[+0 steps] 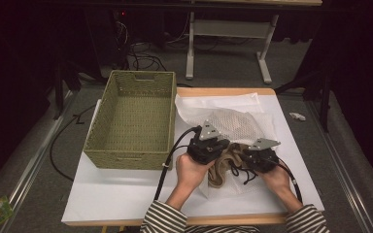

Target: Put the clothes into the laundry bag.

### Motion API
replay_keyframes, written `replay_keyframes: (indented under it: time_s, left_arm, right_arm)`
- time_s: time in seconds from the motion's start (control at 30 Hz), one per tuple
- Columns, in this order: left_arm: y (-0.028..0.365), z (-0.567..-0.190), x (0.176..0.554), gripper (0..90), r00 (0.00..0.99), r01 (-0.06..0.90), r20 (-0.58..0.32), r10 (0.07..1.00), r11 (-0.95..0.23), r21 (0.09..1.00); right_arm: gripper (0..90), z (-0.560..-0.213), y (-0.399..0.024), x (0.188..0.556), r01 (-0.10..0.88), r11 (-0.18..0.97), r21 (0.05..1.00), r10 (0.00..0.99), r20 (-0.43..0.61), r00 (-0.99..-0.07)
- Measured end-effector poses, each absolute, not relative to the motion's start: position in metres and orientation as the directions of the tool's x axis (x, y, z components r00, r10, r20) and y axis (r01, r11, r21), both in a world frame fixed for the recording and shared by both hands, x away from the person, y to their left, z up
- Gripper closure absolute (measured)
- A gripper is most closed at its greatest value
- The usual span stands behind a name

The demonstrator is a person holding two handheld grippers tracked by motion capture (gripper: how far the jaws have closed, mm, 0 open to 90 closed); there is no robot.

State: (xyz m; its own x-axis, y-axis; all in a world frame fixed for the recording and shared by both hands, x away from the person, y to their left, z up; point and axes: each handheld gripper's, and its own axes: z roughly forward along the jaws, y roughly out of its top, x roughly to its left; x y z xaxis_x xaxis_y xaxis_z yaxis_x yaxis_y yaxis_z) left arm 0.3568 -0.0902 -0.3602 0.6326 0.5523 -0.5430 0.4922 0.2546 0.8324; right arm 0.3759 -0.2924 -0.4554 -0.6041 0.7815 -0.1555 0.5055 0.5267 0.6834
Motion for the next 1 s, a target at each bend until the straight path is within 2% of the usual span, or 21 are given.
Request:
replay_keyframes:
  time_s: [0.17,0.37,0.47,0.6,0.73,0.8,0.9,1.0]
  left_arm:
    - [-0.085,-0.360,0.355,89.0,0.632,0.490,-0.538,0.558,0.251,0.835]
    - [-0.082,-0.367,0.357,88.9,0.616,0.500,-0.550,0.564,0.261,0.826]
    - [-0.081,-0.368,0.358,88.9,0.616,0.494,-0.542,0.572,0.256,0.831]
    - [-0.082,-0.368,0.359,88.9,0.610,0.495,-0.548,0.572,0.265,0.828]
    - [-0.082,-0.369,0.360,88.8,0.610,0.494,-0.543,0.577,0.258,0.830]
    - [-0.082,-0.369,0.360,88.9,0.609,0.495,-0.544,0.577,0.259,0.829]
    - [-0.083,-0.369,0.361,88.8,0.609,0.496,-0.544,0.577,0.258,0.829]
    - [-0.084,-0.369,0.361,88.9,0.611,0.497,-0.542,0.577,0.254,0.830]
  right_arm:
    - [78.5,-0.456,-0.288,0.398,0.496,0.516,0.698,0.809,-0.207,-0.550]
    - [77.7,-0.458,-0.290,0.416,0.514,0.484,0.708,0.837,-0.204,-0.507]
    - [73.3,-0.450,-0.294,0.406,0.502,0.455,0.735,0.840,-0.167,-0.517]
    - [74.0,-0.435,-0.302,0.381,0.467,0.407,0.785,0.825,-0.097,-0.556]
    - [75.9,-0.429,-0.301,0.359,0.431,0.424,0.797,0.780,-0.081,-0.620]
    - [72.1,-0.428,-0.298,0.351,0.417,0.442,0.794,0.754,-0.077,-0.653]
    - [59.3,-0.432,-0.289,0.342,0.418,0.459,0.784,0.714,-0.046,-0.699]
    - [53.7,-0.439,-0.273,0.339,0.413,0.503,0.759,0.673,-0.044,-0.738]
